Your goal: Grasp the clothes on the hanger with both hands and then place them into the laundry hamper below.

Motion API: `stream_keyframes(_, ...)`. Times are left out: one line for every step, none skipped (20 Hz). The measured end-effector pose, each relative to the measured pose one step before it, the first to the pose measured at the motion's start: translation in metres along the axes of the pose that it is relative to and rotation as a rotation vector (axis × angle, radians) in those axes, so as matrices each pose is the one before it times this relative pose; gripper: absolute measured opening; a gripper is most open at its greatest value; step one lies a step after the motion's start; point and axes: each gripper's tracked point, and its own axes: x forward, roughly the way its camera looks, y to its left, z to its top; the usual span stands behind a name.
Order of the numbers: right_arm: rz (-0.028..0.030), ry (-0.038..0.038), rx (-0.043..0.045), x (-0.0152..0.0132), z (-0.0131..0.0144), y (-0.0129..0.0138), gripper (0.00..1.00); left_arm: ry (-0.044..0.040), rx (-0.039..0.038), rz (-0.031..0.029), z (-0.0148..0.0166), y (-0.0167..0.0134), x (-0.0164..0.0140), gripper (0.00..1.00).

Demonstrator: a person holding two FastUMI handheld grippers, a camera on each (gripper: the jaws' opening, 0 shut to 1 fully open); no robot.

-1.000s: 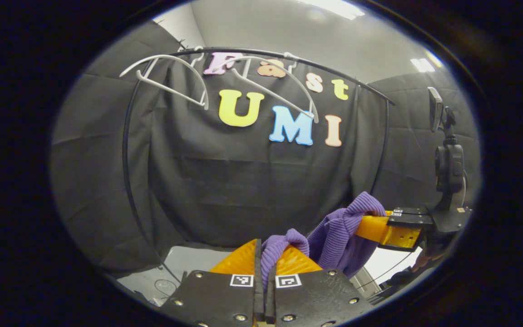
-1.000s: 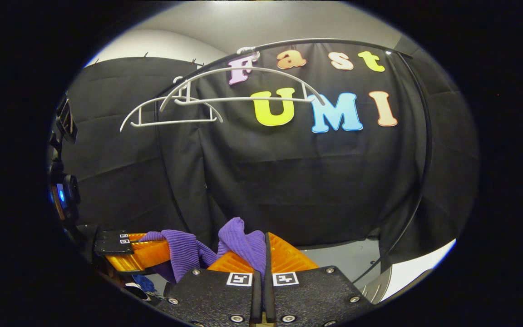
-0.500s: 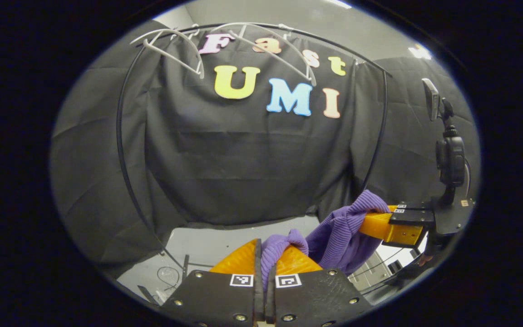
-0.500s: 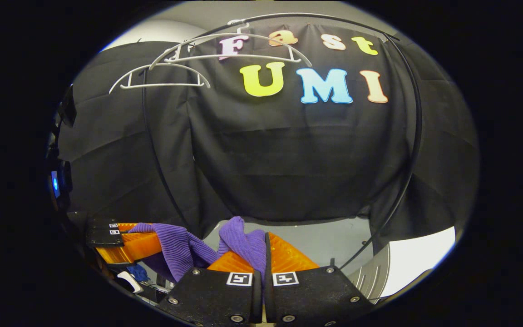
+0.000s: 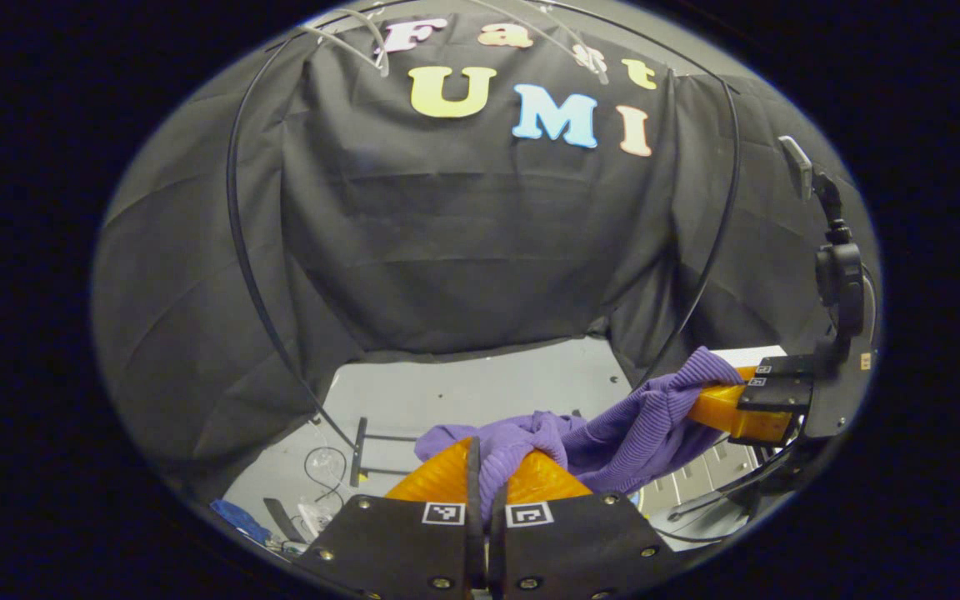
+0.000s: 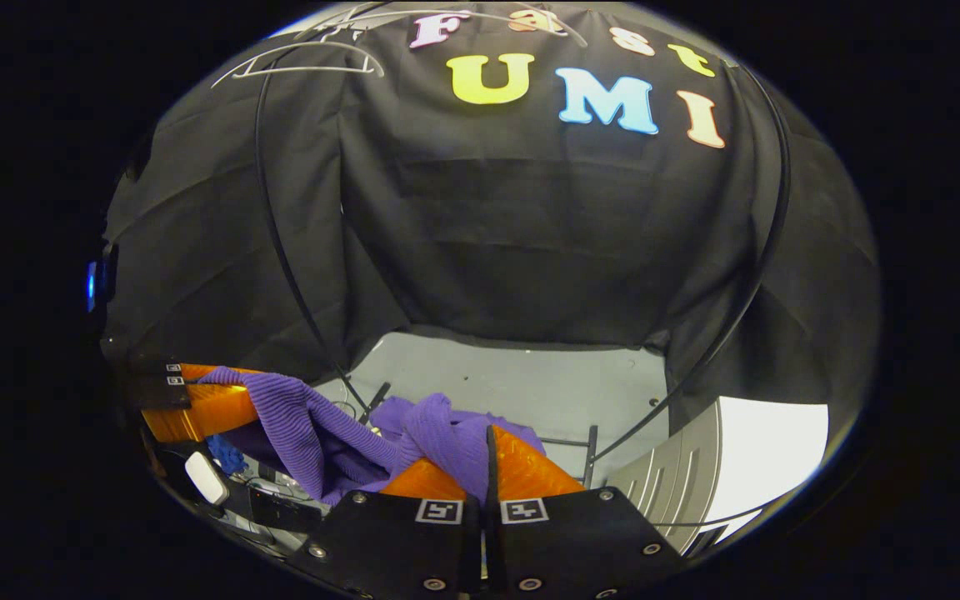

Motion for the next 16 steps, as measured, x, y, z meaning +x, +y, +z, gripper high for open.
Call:
stream_keyframes(-0.00117,0.01750,0.00406,0.00467,-0.00446,-0.00032,0.02,0.01622,0.00162,0.00732,-0.00795,0.00161,0.00515,0.03)
stream_keyframes(-0.00271,0.01775,0.00538,0.00364,-0.00542,0.00205,0.02,0.01685,0.00142,0.00601,-0.00419,0.00315,0.00548,0.03)
stream_keyframes(-0.00373,0.01788,0.00464,0.00372,-0.00445,-0.00009,0.02,0.01456,0.00115,0.00650,-0.00382,0.00187,0.00102,0.03)
stream_keyframes(-0.00424,0.01973,0.00590,0.00322,-0.00373,0.00001,0.02,0.01527,0.00205,0.00529,-0.00430,-0.00025,0.00287,0.03)
stream_keyframes(0.00043,0.01787,0.00745,0.00249,-0.00356,0.00118,0.02,0.01980,0.00423,0.00718,-0.00296,0.00040,0.00540,0.03)
stream_keyframes(0.00253,0.01500,0.01015,0.00190,-0.00658,0.00218,0.04,0.01870,0.00523,0.00730,-0.00662,0.00202,0.00283,0.04)
stream_keyframes(0.00483,0.00954,0.00380,0.00087,-0.00269,0.00206,0.04,0.01275,0.00649,0.00694,-0.00320,0.00025,0.00283,0.05)
stream_keyframes(0.00121,0.00456,0.00025,0.00079,0.00029,0.00098,0.04,0.01050,0.00706,0.00409,-0.00233,-0.00117,0.00280,0.05)
stream_keyframes(-0.00106,0.00460,-0.00431,0.00046,0.00089,-0.00009,0.04,0.00710,0.00403,-0.00059,-0.00065,-0.00064,0.00206,0.05)
stream_keyframes(0.00147,0.00502,-0.00361,0.00208,-0.00018,0.00026,0.04,0.00793,0.00269,-0.00392,-0.00158,-0.00084,0.00026,0.06)
stream_keyframes(0.00197,0.00546,-0.00232,0.00079,0.00020,-0.00042,0.04,0.00784,-0.00085,-0.00738,-0.00326,-0.00076,-0.00181,0.10)
stream_keyframes(0.00574,0.00940,-0.00025,0.00081,-0.00342,0.00061,0.05,0.00933,-0.00083,0.00644,-0.00231,0.00193,0.00023,0.09)
stream_keyframes(0.00929,0.01495,0.00450,0.00174,-0.00485,-0.00005,0.08,0.00412,-0.00747,-0.00303,-0.00078,-0.00094,-0.00467,0.12)
stream_keyframes(0.01667,0.00910,0.00644,-0.00314,-0.00674,0.00381,0.13,-0.00227,-0.00566,0.00674,0.00210,0.00223,-0.00006,0.31)
stream_keyframes(0.01006,0.00400,0.00008,-0.00078,-0.00429,0.00033,0.28,-0.01147,-0.00683,0.00428,0.00242,0.00248,-0.00038,0.50)
stream_keyframes(-0.00140,0.00838,-0.00592,-0.00465,-0.00770,-0.00044,0.44,-0.01386,-0.00439,0.00941,0.00404,0.00330,-0.00178,0.70)
